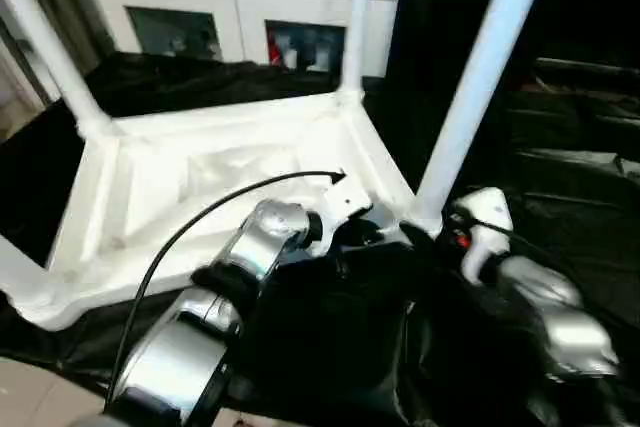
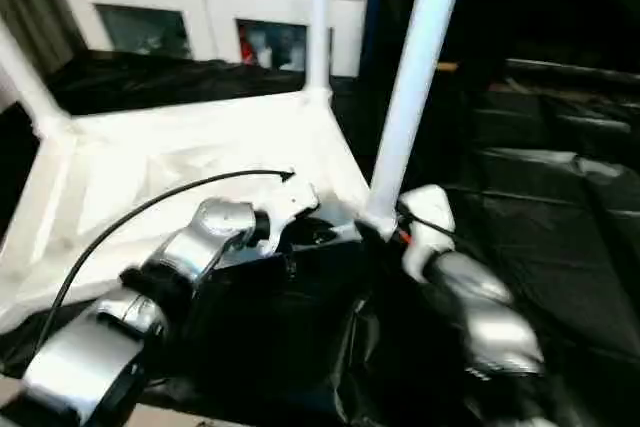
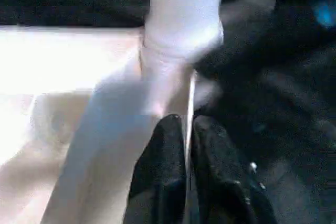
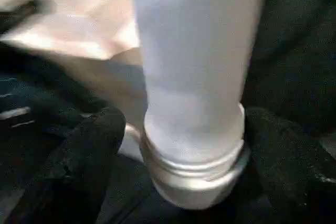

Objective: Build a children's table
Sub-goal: Rotate leg to tighten, then rotate table base

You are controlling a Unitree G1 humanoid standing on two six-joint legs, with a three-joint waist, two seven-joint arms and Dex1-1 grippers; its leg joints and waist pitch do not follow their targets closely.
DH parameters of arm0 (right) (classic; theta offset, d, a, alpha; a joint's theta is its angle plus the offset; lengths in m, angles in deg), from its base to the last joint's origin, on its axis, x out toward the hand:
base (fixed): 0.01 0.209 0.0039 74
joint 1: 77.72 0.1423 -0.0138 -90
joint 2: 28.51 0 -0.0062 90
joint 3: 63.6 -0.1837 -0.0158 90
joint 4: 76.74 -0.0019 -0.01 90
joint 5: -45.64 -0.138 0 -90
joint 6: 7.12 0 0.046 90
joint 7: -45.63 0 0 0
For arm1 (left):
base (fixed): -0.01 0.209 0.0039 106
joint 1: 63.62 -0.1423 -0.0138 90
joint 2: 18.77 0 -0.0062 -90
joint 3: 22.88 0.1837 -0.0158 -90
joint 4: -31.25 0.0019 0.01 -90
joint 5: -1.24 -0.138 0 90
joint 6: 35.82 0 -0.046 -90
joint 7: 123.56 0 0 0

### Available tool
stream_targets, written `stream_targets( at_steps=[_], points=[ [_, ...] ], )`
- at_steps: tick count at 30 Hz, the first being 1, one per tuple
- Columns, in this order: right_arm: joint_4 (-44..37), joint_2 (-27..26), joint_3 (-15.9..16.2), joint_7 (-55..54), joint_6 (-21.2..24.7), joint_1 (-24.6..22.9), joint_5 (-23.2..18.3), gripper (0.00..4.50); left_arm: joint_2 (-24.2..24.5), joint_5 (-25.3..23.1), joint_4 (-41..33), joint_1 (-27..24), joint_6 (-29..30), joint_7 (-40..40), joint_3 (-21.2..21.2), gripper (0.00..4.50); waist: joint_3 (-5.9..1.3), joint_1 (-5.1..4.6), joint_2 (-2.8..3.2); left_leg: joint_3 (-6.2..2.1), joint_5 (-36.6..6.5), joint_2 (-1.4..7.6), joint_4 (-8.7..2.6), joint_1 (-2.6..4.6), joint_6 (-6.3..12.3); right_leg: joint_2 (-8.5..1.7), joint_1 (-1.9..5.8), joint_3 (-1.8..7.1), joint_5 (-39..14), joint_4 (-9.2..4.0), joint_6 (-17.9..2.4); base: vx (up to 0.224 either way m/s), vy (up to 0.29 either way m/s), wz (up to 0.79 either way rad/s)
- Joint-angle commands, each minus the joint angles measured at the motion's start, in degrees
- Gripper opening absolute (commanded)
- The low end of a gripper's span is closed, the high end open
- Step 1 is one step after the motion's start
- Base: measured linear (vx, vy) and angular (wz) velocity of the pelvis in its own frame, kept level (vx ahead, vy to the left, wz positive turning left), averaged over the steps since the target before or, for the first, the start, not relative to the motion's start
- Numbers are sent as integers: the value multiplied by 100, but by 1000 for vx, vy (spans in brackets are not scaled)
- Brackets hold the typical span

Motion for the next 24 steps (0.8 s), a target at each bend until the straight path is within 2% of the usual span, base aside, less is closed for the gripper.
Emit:
stream_targets(
  at_steps=[1, 3, 4, 5, 7, 8, 9, 11, 12, 14, 15, 16, 17, 18, 20, 21, 23, 24],
  points=[
    [-379, 51, -30, 428, 157, -20, -364, 381, 32, 140, -282, -26, 51, -111, -37, 85, -342, 25, -77, -35, -578, 92, -287, 51, 679, -76, 302, 35, 554, -223, -1479, 0, 0, 0],
    [-673, 422, -198, 847, 250, -259, -624, 381, 242, 382, -866, -271, 183, -158, -228, 100, -330, 23, -102, -34, -478, 89, -262, 38, 793, -77, 312, 23, 939, -191, -1598, 0, 0, 0],
    [-732, 529, -213, 942, 239, -333, -647, 381, 323, 470, -1094, -376, 241, -224, -280, 108, -334, 15, -113, -24, -514, 89, -249, 48, 832, -76, 312, 25, 966, -184, -1644, 0, 0, 0],
    [-786, 634, -225, 1036, 227, -415, -662, 381, 423, 566, -1383, -514, 341, -278, -343, 108, -332, 13, -115, -16, -494, 89, -243, 52, 902, -76, 310, 28, 970, -187, -1699, 0, 0, 0],
    [-875, 778, -269, 1166, 236, -551, -686, 381, 624, 660, -1943, -800, 591, -340, -464, 130, -305, -5, -104, 5, -592, 95, -248, 69, 927, -67, 278, 26, 653, -217, -1732, 0, 0, 0],
    [-918, 827, -290, 1208, 265, -597, -714, 381, 694, 683, -2142, -903, 688, -352, -495, 130, -307, 3, -110, 0, -636, 100, -251, 82, 898, -71, 280, 22, 522, -215, -1720, 0, 0, 0],
    [-968, 907, -309, 1281, 293, -654, -742, 381, 855, 690, -2448, -1080, 829, -371, -545, 139, -279, 5, -91, -6, -845, 126, -288, 91, 807, -84, 271, 28, 65, -248, -1672, 0, 0, 0],
    [-1101, 1099, -327, 1424, 350, -784, -759, 381, 1258, 727, -3154, -1508, 1176, -500, -638, 145, -265, 8, -91, -13, -958, 136, -311, 94, 723, -82, 266, 29, -197, -271, -1606, 0, 0, 0],
    [-1171, 1161, -337, 1484, 418, -830, -828, 381, 1435, 788, -3458, -1695, 1375, -571, -677, 162, -236, -3, -83, -6, -1199, 133, -348, 106, 576, -69, 233, 41, -646, -317, -1447, 0, 0, 0],
    [-1336, 1260, -332, 1622, 543, -928, -981, 381, 1802, 915, -4049, -2093, 1736, -737, -754, 170, -235, -6, -90, -23, -1320, 139, -373, 113, 468, -79, 243, 43, -842, -319, -1376, 0, 0, 0],
    [-1420, 1302, -321, 1692, 599, -976, -1070, 381, 1982, 993, -4346, -2290, 1920, -801, -782, 180, -212, -25, -68, -20, -1414, 134, -393, 118, 385, -54, 209, 47, -1017, -342, -1275, 0, 0, 0],
    [-1555, 1296, -230, 1777, 689, -1020, -1176, 381, 2266, 1116, -4732, -2590, 2195, -967, -820, 192, -222, -17, -62, -25, -1468, 140, -393, 143, 348, -62, 204, 49, -1043, -338, -1266, 0, 0, 0],
    [-1555, 1296, -230, 1777, 689, -1020, -1176, 381, 2266, 1116, -4732, -2590, 2195, -967, -820, 204, -214, -33, -63, -34, -1461, 129, -411, 114, 321, -52, 212, 49, -1061, -334, -1226, 0, 0, 0],
    [-1631, 1015, 25, 1665, 769, -913, -1201, 381, 2778, 1434, -5356, -3187, 2760, -1255, -1005, 215, -210, -40, -56, -34, -1507, 127, -416, 127, 276, -48, 183, 51, -1126, -333, -1212, 0, 0, 0],
    [-1579, 833, 150, 1539, 764, -819, -1133, 363, 2964, 1525, -5599, -3465, 2960, -1326, -1112, 216, -206, -71, -58, -31, -1488, 111, -428, 108, 237, -35, 172, 49, -1137, -321, -1196, 0, 0, 0],
    [-1424, 555, 322, 1316, 686, -670, -958, 346, 3175, 1544, -5821, -3817, 3050, -1399, -1238, 236, -212, -87, -50, -31, -1573, 111, -419, 146, 148, -21, 129, 52, -1234, -327, -1187, 0, 0, 0],
    [-1133, 189, 486, 1006, 549, -482, -748, 343, 3351, 1582, -5941, -4153, 3144, -1441, -1446, 249, -211, -97, -46, -34, -1569, 108, -437, 134, 94, -20, 132, 56, -1242, -324, -1168, 0, 0, 0],
    [-948, -35, 558, 840, 450, -375, -650, 331, 3448, 1592, -5974, -4346, 3180, -1467, -1586, 256, -186, -102, -63, -24, -1737, 96, -456, 136, 12, -6, 102, 67, -1431, -351, -1096, 0, 0, 0]
  ],
)
